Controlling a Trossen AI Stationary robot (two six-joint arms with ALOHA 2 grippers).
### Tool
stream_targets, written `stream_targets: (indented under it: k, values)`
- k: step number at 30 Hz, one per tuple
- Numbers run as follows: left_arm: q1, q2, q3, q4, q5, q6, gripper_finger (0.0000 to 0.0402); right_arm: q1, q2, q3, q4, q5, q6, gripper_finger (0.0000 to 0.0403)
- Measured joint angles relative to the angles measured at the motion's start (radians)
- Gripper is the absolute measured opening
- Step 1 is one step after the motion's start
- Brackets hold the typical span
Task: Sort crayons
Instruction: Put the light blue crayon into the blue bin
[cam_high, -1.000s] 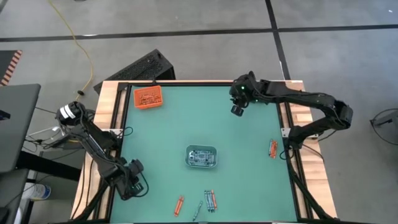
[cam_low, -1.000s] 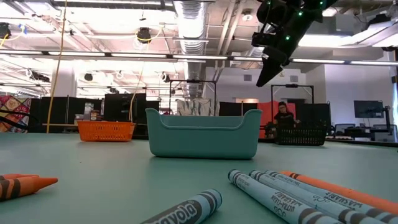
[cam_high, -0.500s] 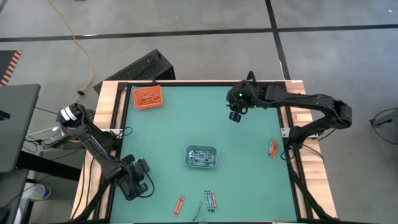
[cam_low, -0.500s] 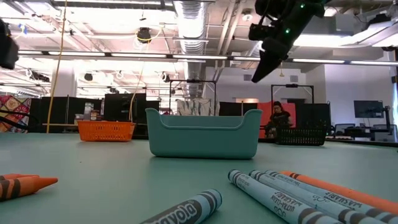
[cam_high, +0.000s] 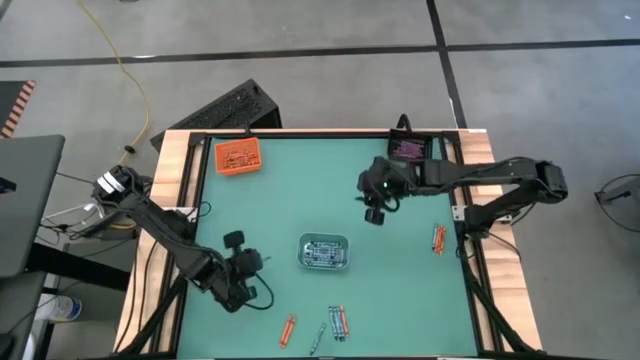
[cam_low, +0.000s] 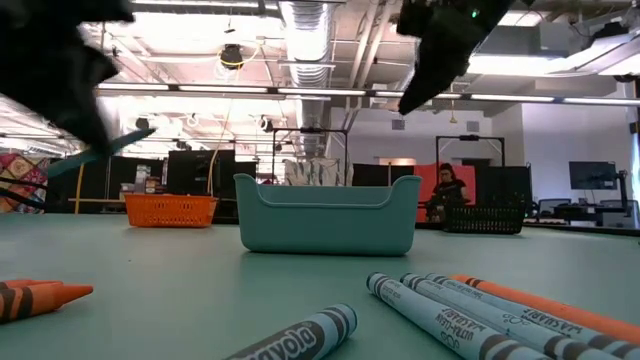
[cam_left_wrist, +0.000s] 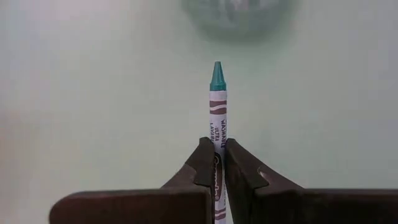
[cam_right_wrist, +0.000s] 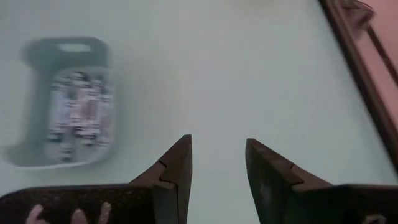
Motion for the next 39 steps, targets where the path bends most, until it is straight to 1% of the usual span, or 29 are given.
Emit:
stream_targets:
  k: [5, 8, 10, 12, 14, 15, 17, 20, 26, 29, 33, 35, 39]
  values:
    - [0.048, -0.001, 0.068, 0.030, -0.175, 0.263, 0.0000, 0.132, 0.000, 0.000, 0.093, 0.000, 0.063, 0.0141]
    - [0.074, -0.008, 0.093, 0.106, -0.253, 0.443, 0.0000, 0.210, 0.003, 0.000, 0.193, 0.001, 0.076, 0.0141]
    - [0.094, -0.020, 0.098, 0.194, -0.275, 0.569, 0.0000, 0.257, 0.007, 0.000, 0.261, 0.016, 0.080, 0.0141]
    - [0.117, -0.034, 0.098, 0.287, -0.271, 0.691, 0.0000, 0.298, 0.009, 0.000, 0.309, 0.034, 0.079, 0.0141]
    - [0.138, -0.046, 0.098, 0.378, -0.235, 0.806, 0.0000, 0.331, 0.019, 0.000, 0.364, 0.070, 0.078, 0.0141]
    - [0.150, -0.053, 0.098, 0.423, -0.202, 0.859, 0.0000, 0.348, 0.021, 0.000, 0.372, 0.088, 0.069, 0.0141]
    - [0.182, -0.062, 0.098, 0.493, -0.088, 0.946, 0.0000, 0.377, 0.033, -0.002, 0.392, 0.116, 0.060, 0.0141]
    - [0.235, -0.063, 0.098, 0.557, 0.063, 1.009, 0.0000, 0.405, 0.041, -0.002, 0.392, 0.145, 0.065, 0.0141]
    - [0.340, -0.046, 0.098, 0.606, 0.222, 1.050, 0.0000, 0.466, 0.059, -0.002, 0.372, 0.233, 0.120, 0.0141]
    - [0.388, -0.034, 0.098, 0.633, 0.315, 1.057, 0.0000, 0.499, 0.060, -0.001, 0.321, 0.269, 0.163, 0.0141]
    - [0.446, 0.017, 0.097, 0.630, 0.412, 1.042, 0.0000, 0.539, 0.060, -0.001, 0.252, 0.272, 0.246, 0.0141]
    - [0.468, 0.056, 0.099, 0.655, 0.466, 1.040, 0.0000, 0.558, 0.060, -0.001, 0.206, 0.271, 0.297, 0.0141]
    - [0.499, 0.153, 0.098, 0.686, 0.529, 1.032, 0.0000, 0.603, 0.061, -0.001, 0.147, 0.272, 0.387, 0.0141]
